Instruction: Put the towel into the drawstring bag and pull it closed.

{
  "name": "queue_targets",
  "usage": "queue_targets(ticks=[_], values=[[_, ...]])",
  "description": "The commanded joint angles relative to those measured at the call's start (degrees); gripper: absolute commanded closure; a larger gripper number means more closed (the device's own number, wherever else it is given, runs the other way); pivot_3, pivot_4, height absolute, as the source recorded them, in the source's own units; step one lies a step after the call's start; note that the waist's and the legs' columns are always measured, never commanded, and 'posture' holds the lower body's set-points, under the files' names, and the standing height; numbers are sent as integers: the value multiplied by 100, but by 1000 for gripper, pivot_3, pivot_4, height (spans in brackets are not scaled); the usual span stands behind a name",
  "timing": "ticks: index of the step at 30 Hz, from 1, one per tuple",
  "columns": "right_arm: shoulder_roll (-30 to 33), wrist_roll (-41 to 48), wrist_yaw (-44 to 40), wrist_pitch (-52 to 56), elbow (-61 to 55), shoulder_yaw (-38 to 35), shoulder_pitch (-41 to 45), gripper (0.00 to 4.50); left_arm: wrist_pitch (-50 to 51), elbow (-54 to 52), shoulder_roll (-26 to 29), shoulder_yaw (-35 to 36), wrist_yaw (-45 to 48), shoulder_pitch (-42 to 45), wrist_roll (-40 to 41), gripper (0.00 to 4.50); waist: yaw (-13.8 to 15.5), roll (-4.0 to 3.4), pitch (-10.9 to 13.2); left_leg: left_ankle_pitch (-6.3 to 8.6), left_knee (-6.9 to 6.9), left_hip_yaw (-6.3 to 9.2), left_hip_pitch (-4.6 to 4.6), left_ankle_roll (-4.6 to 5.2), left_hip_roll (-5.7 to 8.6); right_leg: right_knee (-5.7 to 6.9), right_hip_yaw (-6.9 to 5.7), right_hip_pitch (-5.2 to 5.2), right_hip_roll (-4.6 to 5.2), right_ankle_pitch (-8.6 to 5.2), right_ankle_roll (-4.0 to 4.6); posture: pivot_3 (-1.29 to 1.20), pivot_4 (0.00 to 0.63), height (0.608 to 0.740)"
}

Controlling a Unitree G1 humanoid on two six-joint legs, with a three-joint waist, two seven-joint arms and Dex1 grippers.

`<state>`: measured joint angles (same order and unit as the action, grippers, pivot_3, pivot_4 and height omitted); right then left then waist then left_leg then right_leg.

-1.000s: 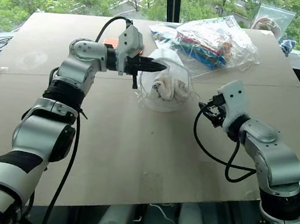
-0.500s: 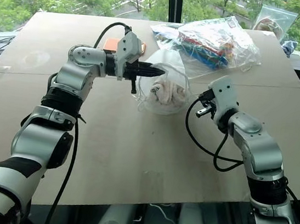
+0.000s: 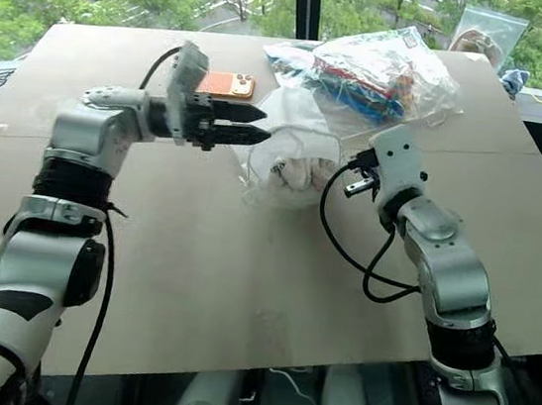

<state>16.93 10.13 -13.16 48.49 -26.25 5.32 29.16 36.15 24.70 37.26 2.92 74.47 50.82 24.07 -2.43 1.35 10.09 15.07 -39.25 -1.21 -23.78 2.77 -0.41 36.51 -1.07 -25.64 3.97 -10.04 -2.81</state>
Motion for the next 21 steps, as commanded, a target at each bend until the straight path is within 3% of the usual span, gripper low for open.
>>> queue_targets(ticks=[1,4,9,18,21], values=[[-188,-88,303,122,-510,-62,-29,4500,654,-1214,330,498,-380,-934,411,1149,-7,0,0,0,1,1,4,0,1,2,7,0,1,0,0,0,150,740],[-296,-133,401,228,-651,-2,-41,4500,824,-2095,168,782,-1098,-1789,521,1149,69,2,-1,-1,-3,1,3,-3,1,3,7,0,7,1,0,0,150,740],[-416,-69,400,364,-752,-17,-16,4500,1790,-3949,-849,907,-2641,-3162,1052,1149,202,6,-4,-3,-9,1,4,-6,7,-1,10,6,16,2,1,0,150,740],[-240,-12,215,479,-724,-85,80,4500,1936,-4233,-1788,732,-3988,-3474,1054,1149,152,5,-5,-11,-13,1,19,-19,16,22,12,8,4,2,4,0,150,740],[-238,-10,215,511,-745,-87,91,4500,1949,-4252,-1808,693,-4080,-3545,1087,1761,149,5,-5,-11,-12,2,21,-19,16,23,12,7,0,2,5,0,150,740]])
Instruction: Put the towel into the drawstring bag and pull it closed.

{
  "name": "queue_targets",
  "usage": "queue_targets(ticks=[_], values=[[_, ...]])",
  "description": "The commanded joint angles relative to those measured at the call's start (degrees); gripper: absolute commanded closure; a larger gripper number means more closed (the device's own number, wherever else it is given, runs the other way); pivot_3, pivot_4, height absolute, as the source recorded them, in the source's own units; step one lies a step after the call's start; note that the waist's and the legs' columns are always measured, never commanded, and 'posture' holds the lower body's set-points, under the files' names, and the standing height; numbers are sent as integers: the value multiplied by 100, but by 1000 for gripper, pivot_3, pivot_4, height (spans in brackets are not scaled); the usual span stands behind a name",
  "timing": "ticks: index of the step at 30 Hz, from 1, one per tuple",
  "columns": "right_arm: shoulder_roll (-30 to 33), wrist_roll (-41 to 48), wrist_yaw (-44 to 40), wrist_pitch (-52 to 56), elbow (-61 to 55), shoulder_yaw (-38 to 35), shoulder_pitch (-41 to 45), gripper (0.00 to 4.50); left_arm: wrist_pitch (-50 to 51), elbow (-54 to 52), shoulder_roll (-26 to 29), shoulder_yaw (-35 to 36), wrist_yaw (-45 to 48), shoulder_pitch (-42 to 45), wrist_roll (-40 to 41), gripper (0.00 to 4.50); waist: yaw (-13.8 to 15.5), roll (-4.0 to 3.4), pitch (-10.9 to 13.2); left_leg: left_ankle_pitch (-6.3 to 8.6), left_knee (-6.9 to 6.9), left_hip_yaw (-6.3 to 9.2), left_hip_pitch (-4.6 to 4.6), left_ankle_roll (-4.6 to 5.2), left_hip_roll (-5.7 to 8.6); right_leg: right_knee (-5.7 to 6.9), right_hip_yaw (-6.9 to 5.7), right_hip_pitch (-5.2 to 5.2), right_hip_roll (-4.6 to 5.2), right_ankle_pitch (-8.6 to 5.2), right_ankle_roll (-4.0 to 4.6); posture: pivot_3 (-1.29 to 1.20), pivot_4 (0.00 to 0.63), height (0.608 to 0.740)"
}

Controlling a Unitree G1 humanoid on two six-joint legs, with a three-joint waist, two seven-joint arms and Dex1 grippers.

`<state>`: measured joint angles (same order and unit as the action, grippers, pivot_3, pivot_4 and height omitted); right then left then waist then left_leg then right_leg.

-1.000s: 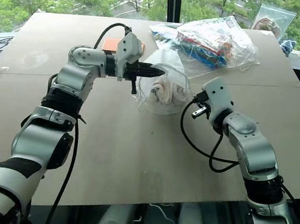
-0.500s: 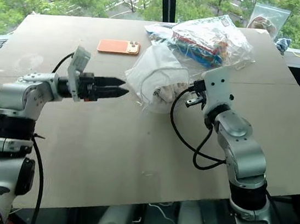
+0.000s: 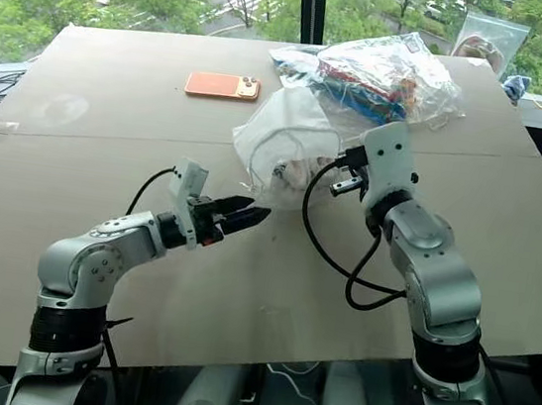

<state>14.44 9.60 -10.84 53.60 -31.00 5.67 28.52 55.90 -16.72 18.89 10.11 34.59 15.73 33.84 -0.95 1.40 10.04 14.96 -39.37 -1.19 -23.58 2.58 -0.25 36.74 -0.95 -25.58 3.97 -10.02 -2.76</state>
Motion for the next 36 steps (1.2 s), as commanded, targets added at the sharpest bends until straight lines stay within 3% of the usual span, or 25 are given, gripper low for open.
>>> queue_targets(ticks=[1,5,6,16,24,25,30,34,36], values=[[7,47,-15,9,-279,-127,158,4500,-9,-117,16,-10,-115,-44,151,2189,3,0,0,0,0,0,0,0,0,0,0,0,0,0,0,0,150,740],[11,37,-8,2,-275,-125,170,4500,-75,-50,7,-22,-182,-7,159,3996,13,0,0,0,0,-2,-3,0,1,-3,1,0,4,0,-1,0,150,740],[12,32,-5,-4,-273,-127,172,4500,-68,-20,-39,-3,-210,12,191,4252,13,0,0,0,0,-2,-3,0,1,-4,1,0,4,0,-1,0,150,740],[9,4,23,-34,-255,-137,163,4500,-326,-134,-51,56,-216,-160,271,4394,8,0,0,0,0,-1,-4,0,3,-5,0,0,4,0,0,0,150,740],[0,0,25,-53,-255,-131,137,4500,-581,62,210,-227,-273,-163,21,1225,21,0,0,0,2,0,-4,0,0,-6,-1,0,4,-1,0,0,150,740],[-1,0,26,-47,-261,-129,133,4500,-619,119,175,-296,-309,-114,-24,609,26,0,0,0,2,1,-5,0,0,-8,-1,0,5,-1,0,0,150,740],[0,3,28,-11,-290,-125,126,4500,-784,303,61,-555,-325,11,-160,609,22,0,0,0,2,1,-8,0,4,-13,-1,0,5,-1,-1,0,150,740],[16,-1,38,26,-331,-143,106,4500,-851,470,-84,-508,-402,146,-83,1850,10,0,0,0,5,0,-7,0,3,-13,-1,-1,4,-1,0,0,150,740],[22,-4,47,50,-358,-148,97,4500,-834,486,-95,-499,-390,150,-53,2875,13,0,0,0,5,1,-7,0,2,-12,-3,-1,4,-1,0,0,150,740]])
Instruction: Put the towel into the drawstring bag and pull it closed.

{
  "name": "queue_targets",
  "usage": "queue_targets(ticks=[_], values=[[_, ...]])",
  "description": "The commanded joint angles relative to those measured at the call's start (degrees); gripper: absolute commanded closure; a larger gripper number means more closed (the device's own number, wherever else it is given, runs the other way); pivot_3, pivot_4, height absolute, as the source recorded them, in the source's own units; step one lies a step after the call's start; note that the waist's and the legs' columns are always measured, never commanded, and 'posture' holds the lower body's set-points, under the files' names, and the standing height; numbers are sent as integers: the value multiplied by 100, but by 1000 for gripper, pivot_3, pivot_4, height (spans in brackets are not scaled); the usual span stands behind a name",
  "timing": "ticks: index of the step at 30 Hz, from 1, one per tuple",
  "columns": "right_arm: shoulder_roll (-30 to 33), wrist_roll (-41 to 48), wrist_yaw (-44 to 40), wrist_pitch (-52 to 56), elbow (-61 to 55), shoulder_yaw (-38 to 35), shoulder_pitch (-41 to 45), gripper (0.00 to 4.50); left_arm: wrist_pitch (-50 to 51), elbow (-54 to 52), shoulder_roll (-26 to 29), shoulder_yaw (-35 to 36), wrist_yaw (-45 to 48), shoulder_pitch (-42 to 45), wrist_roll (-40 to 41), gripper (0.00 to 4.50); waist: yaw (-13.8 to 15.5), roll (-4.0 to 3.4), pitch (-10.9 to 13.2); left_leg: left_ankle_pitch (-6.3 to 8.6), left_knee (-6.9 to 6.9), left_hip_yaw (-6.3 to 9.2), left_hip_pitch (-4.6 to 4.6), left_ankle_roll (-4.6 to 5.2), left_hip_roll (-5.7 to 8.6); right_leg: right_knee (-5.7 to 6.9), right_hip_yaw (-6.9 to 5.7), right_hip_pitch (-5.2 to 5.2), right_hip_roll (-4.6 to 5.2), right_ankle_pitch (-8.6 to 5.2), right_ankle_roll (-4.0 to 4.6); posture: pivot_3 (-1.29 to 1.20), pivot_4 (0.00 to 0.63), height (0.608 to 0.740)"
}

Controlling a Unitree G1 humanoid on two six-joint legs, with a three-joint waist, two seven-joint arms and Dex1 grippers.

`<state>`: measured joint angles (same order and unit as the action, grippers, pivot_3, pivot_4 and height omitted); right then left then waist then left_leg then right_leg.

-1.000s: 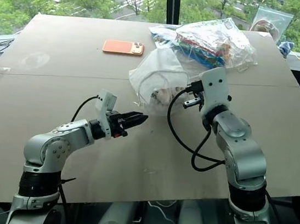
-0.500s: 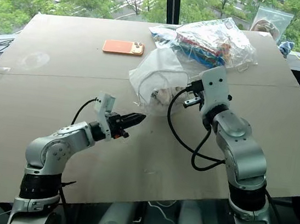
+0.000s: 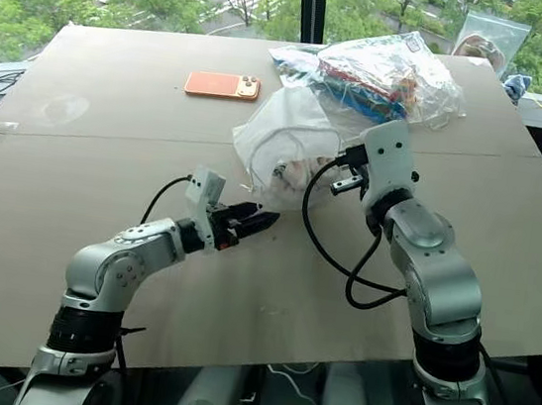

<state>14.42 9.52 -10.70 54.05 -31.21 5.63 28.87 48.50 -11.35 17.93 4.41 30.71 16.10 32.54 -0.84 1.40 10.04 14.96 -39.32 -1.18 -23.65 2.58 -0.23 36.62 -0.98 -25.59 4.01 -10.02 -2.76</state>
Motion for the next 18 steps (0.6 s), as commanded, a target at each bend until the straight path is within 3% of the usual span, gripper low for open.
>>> queue_targets(ticks=[1,3,13,16,18], values=[[26,4,36,18,-350,-148,60,4500,-95,-52,2,80,-1,107,85,3482,2,0,0,0,0,0,0,0,0,0,0,0,0,0,0,0,150,740],[23,-1,45,36,-362,-160,61,4500,-84,-33,-17,154,-35,103,133,4461,2,0,0,0,0,-1,0,0,-1,-1,0,0,0,0,0,0,150,740],[49,-99,144,-85,-228,-279,117,4500,-108,-66,39,790,-307,123,380,4461,3,0,0,0,0,0,-1,0,-3,-3,0,0,1,0,-1,0,150,740],[105,-320,378,-263,-75,-462,266,4500,-1066,-281,122,1024,-274,93,47,4461,1,0,1,0,0,0,-2,0,-3,-4,-1,0,1,0,-1,0,150,740],[112,-464,602,-416,96,-702,466,4500,-2077,-327,401,991,-229,83,-595,4461,1,0,1,0,1,-2,-4,0,-3,-6,0,-2,1,0,0,0,150,740]])
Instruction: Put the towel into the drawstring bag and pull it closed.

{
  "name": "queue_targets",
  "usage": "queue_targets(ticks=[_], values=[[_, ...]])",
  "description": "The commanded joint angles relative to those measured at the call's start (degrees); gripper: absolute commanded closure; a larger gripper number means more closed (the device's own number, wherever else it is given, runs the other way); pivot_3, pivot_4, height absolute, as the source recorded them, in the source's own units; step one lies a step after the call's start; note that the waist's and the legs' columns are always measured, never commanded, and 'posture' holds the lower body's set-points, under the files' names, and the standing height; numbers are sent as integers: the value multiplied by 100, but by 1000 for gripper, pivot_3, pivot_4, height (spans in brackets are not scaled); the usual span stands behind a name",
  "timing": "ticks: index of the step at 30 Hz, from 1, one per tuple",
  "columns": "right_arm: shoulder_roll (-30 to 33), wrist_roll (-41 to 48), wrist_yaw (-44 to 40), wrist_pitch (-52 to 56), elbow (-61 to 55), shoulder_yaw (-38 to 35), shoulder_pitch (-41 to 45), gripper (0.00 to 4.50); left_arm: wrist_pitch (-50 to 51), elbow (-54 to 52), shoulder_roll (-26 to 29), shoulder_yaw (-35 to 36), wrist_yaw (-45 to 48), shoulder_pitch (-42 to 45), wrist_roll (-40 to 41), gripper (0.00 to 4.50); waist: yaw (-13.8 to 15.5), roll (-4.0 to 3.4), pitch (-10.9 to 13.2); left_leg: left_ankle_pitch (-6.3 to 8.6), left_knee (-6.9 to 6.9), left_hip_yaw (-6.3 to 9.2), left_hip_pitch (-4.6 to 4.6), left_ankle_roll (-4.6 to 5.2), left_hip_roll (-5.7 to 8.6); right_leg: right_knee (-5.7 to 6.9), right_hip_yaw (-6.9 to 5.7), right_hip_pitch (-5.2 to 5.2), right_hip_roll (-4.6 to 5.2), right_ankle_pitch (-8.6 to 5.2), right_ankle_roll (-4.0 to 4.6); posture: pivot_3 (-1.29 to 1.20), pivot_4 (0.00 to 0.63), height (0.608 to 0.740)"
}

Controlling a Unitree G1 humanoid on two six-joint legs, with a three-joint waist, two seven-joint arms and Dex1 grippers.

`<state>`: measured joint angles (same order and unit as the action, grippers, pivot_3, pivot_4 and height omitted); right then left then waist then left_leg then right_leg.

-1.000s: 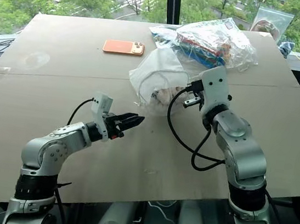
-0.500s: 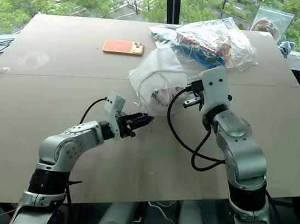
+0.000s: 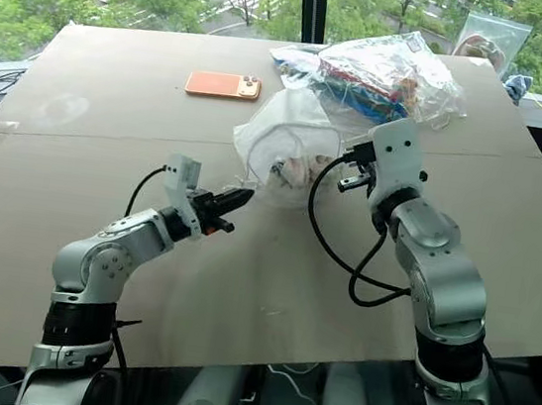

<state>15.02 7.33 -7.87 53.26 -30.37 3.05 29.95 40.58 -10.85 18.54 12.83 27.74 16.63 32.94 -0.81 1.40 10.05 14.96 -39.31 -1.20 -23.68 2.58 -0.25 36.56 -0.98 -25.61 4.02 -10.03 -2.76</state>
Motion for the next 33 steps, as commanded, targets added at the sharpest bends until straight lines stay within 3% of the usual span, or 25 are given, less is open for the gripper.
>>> queue_targets(ticks=[1,8,12,17,22,26,28,33], values=[[86,-301,402,-428,105,-565,502,4500,-1733,-293,486,178,-10,175,-936,4461,5,0,0,0,1,0,0,0,3,0,0,-1,-1,0,1,0,150,740],[478,-531,471,-817,544,-858,1320,4500,-3420,1049,1044,414,-644,1796,-1903,4461,48,-1,1,-2,6,5,-7,-3,9,-18,-11,4,0,2,0,0,150,740],[1021,-633,305,-1135,986,-934,1979,4500,-3979,2294,1306,414,-818,3183,-2108,4461,18,1,3,-2,10,1,-15,-2,12,-31,-15,3,0,3,-2,0,150,740],[1492,-749,186,-1444,1356,-951,2504,4500,-4422,3610,1440,383,-616,4158,-2062,4461,-7,1,3,-2,38,-3,-15,-3,10,-52,-17,1,2,3,-4,0,150,740],[1762,-979,150,-1554,1151,-850,2452,4500,-4664,4142,1406,314,-512,4299,-2046,4461,-13,1,3,-10,73,-9,-16,-17,10,-71,-20,-4,4,3,-5,0,150,740],[1646,-862,202,-1139,886,-996,2970,4500,-4786,4352,1511,335,-544,4353,-2120,4461,-30,0,4,-17,84,-8,-17,-30,8,-70,-17,-8,5,3,-5,0,150,740],[1943,-1141,237,-1186,1123,-1100,2621,4500,-4866,4766,1682,384,-734,4436,-2269,4461,-11,2,2,-18,85,-6,-17,-30,8,-71,-22,-9,5,3,-5,0,150,740],[1882,-993,955,-1014,1612,-2426,2429,4500,-4714,5688,1956,543,-1224,4449,-2384,4461,25,12,-3,-17,79,-13,-19,-29,13,-77,-43,6,19,3,-5,0,150,740]])
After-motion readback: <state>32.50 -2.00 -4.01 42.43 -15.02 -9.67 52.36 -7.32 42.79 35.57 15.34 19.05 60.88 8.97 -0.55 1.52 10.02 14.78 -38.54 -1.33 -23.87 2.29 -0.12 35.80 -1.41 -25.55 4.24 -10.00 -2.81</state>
